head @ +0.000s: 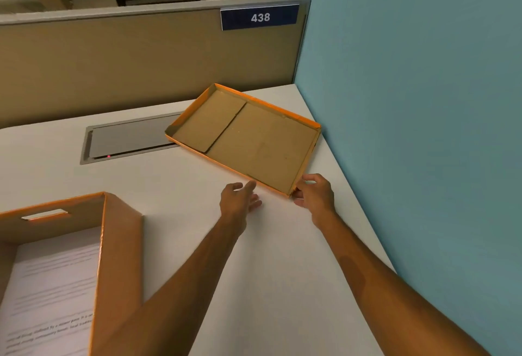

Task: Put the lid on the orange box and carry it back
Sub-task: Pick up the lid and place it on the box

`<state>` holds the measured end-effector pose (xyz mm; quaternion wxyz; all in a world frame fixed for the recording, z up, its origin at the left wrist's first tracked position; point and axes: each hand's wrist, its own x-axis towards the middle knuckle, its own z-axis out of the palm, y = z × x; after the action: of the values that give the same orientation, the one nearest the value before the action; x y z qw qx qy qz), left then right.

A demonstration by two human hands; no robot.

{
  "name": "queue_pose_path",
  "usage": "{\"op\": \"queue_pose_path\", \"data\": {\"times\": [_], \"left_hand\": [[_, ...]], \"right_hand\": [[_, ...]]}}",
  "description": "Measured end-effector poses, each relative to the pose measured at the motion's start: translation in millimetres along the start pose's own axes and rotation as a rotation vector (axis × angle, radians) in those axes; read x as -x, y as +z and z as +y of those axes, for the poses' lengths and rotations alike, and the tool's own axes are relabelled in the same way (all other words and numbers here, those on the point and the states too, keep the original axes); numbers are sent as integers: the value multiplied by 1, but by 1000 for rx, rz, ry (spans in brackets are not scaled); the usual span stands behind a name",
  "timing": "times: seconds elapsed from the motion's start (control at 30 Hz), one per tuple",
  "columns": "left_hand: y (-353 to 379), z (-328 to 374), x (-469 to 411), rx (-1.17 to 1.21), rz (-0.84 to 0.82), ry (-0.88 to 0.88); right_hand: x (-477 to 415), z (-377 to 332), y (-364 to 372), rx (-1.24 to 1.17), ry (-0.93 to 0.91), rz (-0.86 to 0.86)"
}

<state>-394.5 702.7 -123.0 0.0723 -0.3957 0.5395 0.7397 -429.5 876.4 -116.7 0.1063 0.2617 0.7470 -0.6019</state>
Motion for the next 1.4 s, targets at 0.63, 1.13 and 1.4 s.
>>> {"op": "queue_pose_path", "data": {"times": [0.63,1.13,1.4], "left_hand": [[9,32,3,299,-197,-14],[-39,41,125,170,-228,296],[-46,39,202,167,-97,455]], "right_hand": [[13,-35,-16,-198,97,-221],[141,-15,-49,708,-989,-90],[199,-9,-26,694,-1273,39]]}}
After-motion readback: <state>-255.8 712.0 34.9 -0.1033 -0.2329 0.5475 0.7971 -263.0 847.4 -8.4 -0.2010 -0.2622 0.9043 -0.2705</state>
